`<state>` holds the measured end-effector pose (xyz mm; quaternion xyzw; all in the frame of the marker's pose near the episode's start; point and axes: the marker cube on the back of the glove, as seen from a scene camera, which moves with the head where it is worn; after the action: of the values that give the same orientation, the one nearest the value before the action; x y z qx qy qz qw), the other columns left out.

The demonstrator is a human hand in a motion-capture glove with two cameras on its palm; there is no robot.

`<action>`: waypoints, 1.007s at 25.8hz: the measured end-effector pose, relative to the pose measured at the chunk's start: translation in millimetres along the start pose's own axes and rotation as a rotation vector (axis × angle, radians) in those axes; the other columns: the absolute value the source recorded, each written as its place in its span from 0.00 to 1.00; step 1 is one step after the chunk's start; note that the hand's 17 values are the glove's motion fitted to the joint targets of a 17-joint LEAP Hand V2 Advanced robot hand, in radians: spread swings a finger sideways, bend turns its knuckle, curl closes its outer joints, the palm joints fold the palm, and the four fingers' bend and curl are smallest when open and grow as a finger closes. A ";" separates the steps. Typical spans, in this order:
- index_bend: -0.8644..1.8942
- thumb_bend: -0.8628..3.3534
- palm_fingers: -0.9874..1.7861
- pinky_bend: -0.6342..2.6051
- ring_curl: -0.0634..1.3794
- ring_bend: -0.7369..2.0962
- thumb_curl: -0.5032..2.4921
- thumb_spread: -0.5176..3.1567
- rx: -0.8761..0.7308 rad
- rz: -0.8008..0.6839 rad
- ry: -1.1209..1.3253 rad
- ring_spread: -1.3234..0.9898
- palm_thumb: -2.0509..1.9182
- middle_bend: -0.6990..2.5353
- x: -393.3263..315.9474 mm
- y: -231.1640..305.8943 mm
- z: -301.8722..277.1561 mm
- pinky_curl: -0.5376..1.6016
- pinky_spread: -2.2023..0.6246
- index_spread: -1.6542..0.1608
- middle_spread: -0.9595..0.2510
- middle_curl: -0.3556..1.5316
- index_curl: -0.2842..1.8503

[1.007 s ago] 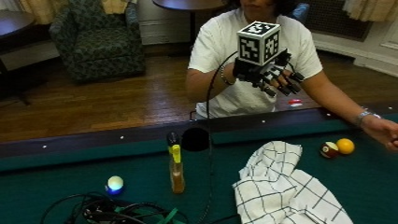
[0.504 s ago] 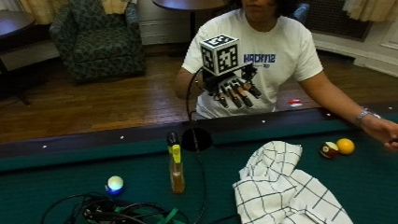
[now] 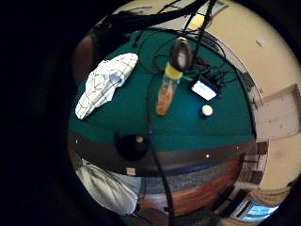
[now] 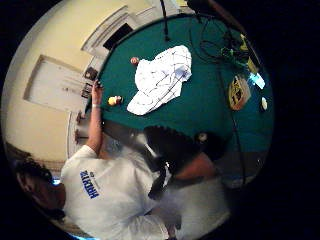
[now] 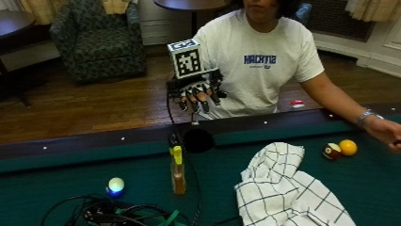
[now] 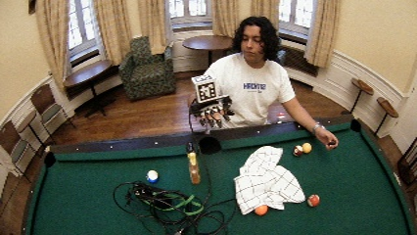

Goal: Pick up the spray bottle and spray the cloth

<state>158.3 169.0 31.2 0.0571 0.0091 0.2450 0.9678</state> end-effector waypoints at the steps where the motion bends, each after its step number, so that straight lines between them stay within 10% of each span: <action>1: 0.36 0.20 0.50 0.31 0.20 0.37 0.25 0.41 -0.003 0.013 -0.004 0.56 0.60 0.30 6.0 1.1 -1.8 0.39 0.86 0.68 0.76 0.34 0.23; 26: 0.35 0.20 0.52 0.31 0.24 0.40 0.27 0.41 0.230 0.162 -0.463 0.54 0.62 0.29 123.8 32.0 45.2 0.40 0.86 0.68 0.74 0.36 0.23</action>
<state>254.1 250.9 81.1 0.2219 -0.1890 0.2995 0.9085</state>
